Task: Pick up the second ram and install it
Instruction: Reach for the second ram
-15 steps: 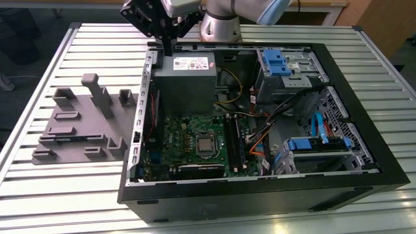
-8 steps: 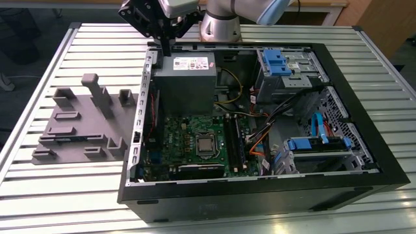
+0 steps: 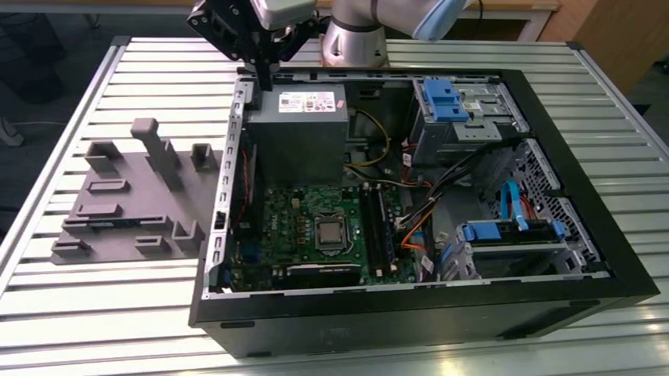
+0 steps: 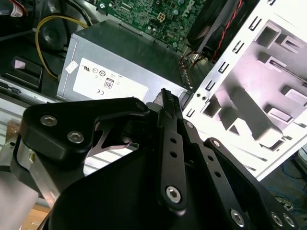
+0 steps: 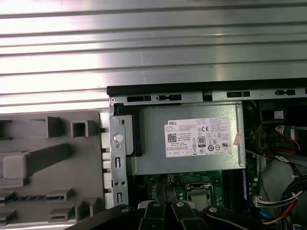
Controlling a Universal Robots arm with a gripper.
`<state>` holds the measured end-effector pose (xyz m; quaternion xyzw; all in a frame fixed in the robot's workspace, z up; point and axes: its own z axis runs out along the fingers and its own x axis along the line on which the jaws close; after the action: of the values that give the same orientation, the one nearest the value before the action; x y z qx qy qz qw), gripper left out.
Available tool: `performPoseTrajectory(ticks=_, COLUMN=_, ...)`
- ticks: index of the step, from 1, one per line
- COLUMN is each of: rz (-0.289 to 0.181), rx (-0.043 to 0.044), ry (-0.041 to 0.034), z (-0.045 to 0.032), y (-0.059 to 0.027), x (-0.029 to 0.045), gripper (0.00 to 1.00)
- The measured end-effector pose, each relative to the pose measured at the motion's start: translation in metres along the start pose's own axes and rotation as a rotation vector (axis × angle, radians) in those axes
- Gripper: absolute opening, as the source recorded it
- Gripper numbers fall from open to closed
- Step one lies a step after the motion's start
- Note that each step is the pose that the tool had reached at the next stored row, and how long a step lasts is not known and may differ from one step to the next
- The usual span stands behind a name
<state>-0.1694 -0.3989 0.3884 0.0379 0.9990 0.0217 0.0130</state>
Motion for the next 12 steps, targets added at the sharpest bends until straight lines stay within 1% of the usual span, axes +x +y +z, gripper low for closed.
performPoseTrajectory(ticks=12, rz=0.0, rx=0.0, ry=0.0, z=0.0006, y=-0.0003, x=0.0041, gripper=0.11)
